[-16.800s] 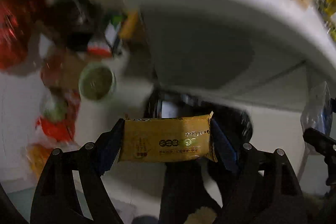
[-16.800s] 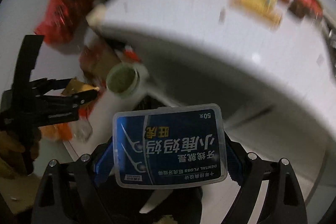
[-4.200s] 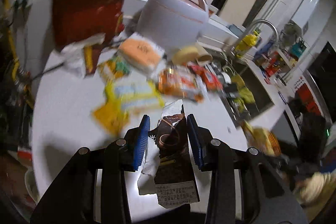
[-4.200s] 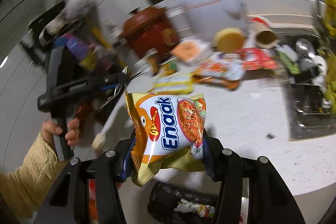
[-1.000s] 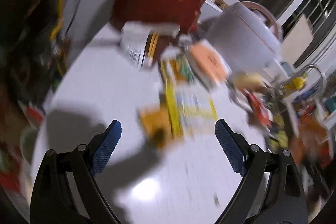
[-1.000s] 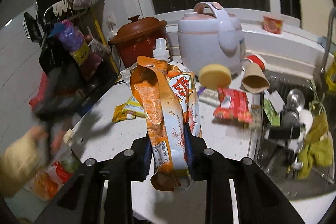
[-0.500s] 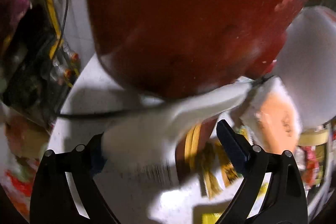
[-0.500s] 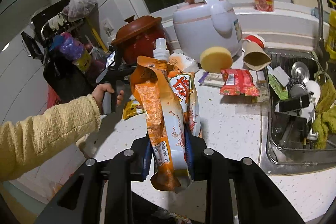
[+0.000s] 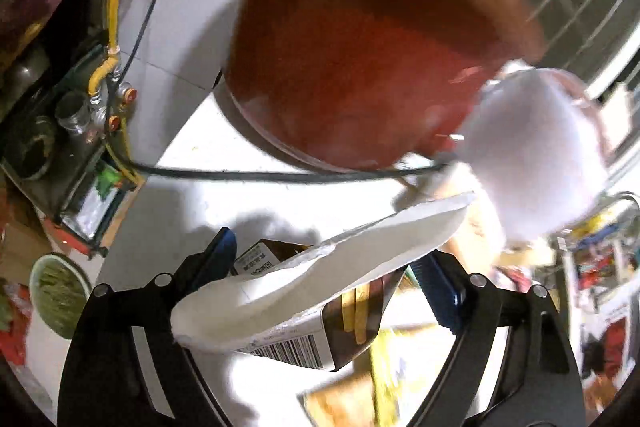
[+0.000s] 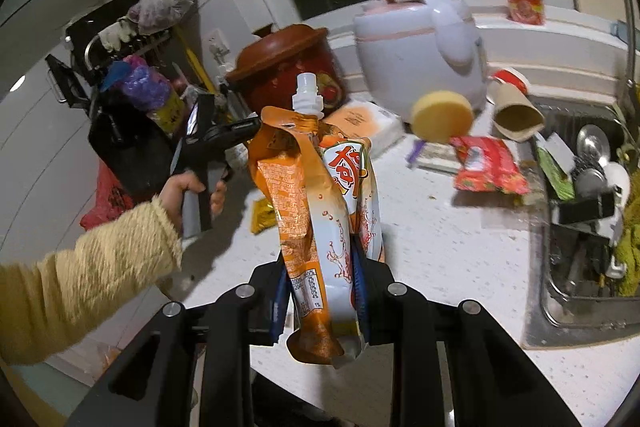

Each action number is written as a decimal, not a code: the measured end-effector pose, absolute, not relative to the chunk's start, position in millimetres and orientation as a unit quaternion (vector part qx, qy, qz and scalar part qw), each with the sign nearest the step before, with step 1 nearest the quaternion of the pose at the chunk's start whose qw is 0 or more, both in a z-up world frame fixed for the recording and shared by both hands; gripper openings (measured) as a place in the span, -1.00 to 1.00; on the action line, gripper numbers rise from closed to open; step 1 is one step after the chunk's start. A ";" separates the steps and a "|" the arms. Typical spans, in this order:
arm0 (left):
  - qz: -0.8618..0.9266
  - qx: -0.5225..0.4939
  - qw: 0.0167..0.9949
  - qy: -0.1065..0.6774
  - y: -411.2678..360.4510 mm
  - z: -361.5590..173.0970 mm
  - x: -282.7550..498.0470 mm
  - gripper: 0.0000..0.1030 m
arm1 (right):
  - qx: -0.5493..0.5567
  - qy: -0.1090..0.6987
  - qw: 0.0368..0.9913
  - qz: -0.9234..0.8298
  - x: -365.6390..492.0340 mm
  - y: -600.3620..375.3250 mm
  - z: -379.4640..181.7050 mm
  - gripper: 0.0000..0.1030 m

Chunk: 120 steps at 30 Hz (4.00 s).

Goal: Collect trash
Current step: 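Lower the pouch and white wrapper into the trash bag and release both, then grasp the red snack bag with the right gripper while the left grasps the yellow sponge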

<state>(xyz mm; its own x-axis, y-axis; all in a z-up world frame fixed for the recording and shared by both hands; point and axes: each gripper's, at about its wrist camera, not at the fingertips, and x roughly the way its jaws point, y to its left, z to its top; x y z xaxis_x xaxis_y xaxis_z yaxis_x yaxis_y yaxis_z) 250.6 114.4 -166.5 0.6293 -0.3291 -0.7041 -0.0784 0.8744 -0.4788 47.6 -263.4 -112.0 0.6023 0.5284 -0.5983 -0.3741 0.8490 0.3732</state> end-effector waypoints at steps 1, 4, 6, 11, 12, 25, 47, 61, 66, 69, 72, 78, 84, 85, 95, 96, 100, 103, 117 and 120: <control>-0.086 -0.244 0.872 0.416 118.1 -158.2 235.1 0.62 | 0.103 0.362 0.889 0.262 45.8 -256.6 -107.6 -0.47; -0.120 -0.239 0.875 0.402 124.8 -132.8 176.2 0.62 | 0.094 0.353 0.885 0.288 36.8 -241.2 -97.3 -0.47; -0.141 -0.236 0.875 0.399 129.7 -121.3 134.9 0.62 | 0.087 0.350 0.878 0.316 24.6 -226.3 -89.6 -0.47; -0.169 -0.214 0.862 0.427 151.3 -124.0 22.4 0.62 | 0.057 0.366 0.839 0.399 -16.8 -182.3 -86.4 -0.47; -0.168 -0.215 0.856 0.439 155.7 -129.5 3.8 0.62 | 0.045 0.374 0.830 0.412 -25.0 -172.2 -89.4 -0.47; -0.091 -0.265 0.706 0.650 136.3 -398.2 -120.4 0.62 | -0.029 0.625 0.685 0.373 -103.6 -101.0 -342.0 -0.48; -0.068 -0.099 0.623 0.773 71.3 -546.3 -100.6 0.78 | -0.018 0.711 0.680 0.177 -87.7 -142.4 -507.0 0.47; -0.063 0.043 0.849 0.523 27.7 -264.0 -89.0 0.78 | -0.027 0.460 0.844 0.276 -86.1 -171.7 -185.1 0.89; -0.063 -0.012 0.875 0.480 23.1 -221.8 -74.7 0.78 | -0.040 0.357 0.918 0.166 -10.2 -221.5 -121.1 0.89; -0.042 -0.011 0.887 0.460 16.6 -208.7 -75.2 0.78 | -0.027 0.364 0.927 0.089 68.1 -252.1 -120.0 0.89; -0.018 -0.007 0.884 0.468 11.8 -207.2 -76.7 0.78 | -0.043 0.384 0.922 0.027 134.1 -274.0 -131.1 0.89; 0.018 -0.008 0.874 0.485 13.9 -202.3 -83.1 0.78 | -0.028 0.446 0.894 -0.030 224.3 -303.7 -175.6 0.86; 0.017 -0.012 0.872 0.490 6.2 -198.9 -71.5 0.78 | 0.017 0.485 0.874 0.021 236.2 -319.3 -197.0 0.13; 0.014 -0.013 0.873 0.487 3.4 -196.0 -65.8 0.78 | 0.016 0.476 0.879 0.032 228.9 -319.8 -191.3 0.09; -0.027 -0.008 0.885 0.465 -19.1 -167.5 59.3 0.78 | 0.076 0.416 0.898 0.125 126.3 -345.1 -128.1 0.07; -0.031 -0.008 0.884 0.467 -20.7 -167.1 73.0 0.78 | 0.083 0.411 0.899 0.127 117.2 -349.5 -124.4 0.07; -0.067 0.001 0.884 0.462 -42.3 -146.5 133.7 0.78 | 0.119 0.394 0.902 0.131 85.9 -374.1 -112.4 0.07; -0.092 -0.016 0.888 0.451 -76.2 -125.5 168.7 0.78 | 0.139 0.379 0.907 0.116 64.8 -394.4 -108.2 0.07; -0.089 -0.111 0.868 0.475 -207.7 -151.0 304.0 0.78 | 0.189 0.390 0.896 0.099 33.2 -447.3 -130.5 0.08; -0.089 -0.131 0.863 0.480 -209.1 -160.9 319.6 0.78 | 0.193 0.396 0.892 0.101 35.4 -452.6 -137.8 0.08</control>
<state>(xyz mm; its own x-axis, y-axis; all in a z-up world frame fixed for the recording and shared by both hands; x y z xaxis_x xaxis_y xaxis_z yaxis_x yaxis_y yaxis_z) 319.6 -209.1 -160.9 0.5230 -0.2795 -0.8052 0.0286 0.9499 -0.3112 35.4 -452.6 -137.8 0.6659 0.3333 -0.6674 -0.0272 0.9049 0.4248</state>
